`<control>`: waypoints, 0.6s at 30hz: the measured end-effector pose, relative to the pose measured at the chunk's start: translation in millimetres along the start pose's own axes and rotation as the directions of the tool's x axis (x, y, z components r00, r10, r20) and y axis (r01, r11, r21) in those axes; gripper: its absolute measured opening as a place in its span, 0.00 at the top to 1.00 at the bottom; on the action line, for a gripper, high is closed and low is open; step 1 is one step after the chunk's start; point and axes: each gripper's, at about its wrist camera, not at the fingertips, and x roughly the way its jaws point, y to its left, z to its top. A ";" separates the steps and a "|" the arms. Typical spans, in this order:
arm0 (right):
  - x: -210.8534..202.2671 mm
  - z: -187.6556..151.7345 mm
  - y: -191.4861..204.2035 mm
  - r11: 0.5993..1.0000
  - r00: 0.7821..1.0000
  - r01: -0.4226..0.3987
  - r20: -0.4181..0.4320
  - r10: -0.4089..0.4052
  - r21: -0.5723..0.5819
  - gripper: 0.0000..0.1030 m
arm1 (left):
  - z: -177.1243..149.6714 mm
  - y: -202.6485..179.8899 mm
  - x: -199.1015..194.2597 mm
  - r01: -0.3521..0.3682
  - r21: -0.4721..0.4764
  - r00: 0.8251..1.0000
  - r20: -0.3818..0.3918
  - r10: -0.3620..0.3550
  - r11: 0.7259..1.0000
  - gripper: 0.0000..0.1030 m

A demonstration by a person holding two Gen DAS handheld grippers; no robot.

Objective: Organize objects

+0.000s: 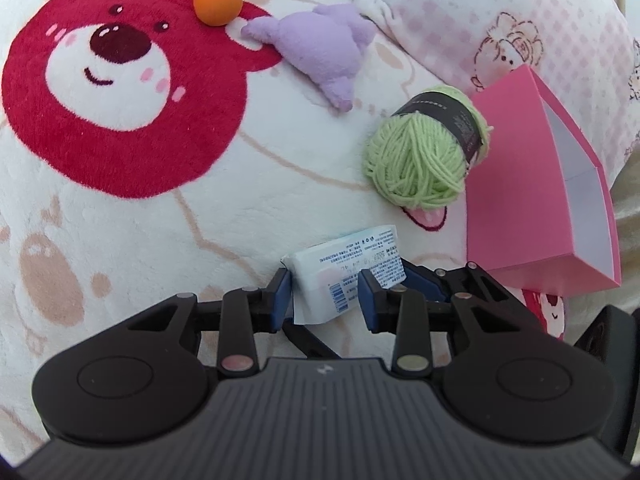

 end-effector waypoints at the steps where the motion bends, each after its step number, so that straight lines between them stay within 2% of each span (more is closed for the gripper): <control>1: -1.3 0.5 -1.1 1.000 1.000 -0.003 0.000 0.003 0.006 0.19 | -0.1 -0.8 -1.7 0.004 0.004 1.000 0.002 -0.004 1.000 0.67; 14: -27.6 3.0 1.8 1.000 1.000 -0.011 -0.024 0.012 0.028 0.19 | -9.0 -16.9 -21.2 0.027 0.067 1.000 -0.016 -0.025 0.997 0.65; 18: -36.9 8.3 0.3 0.996 0.998 -0.037 -0.046 0.041 0.085 0.18 | -11.8 -22.1 -29.1 0.022 0.090 1.000 -0.015 -0.021 0.996 0.64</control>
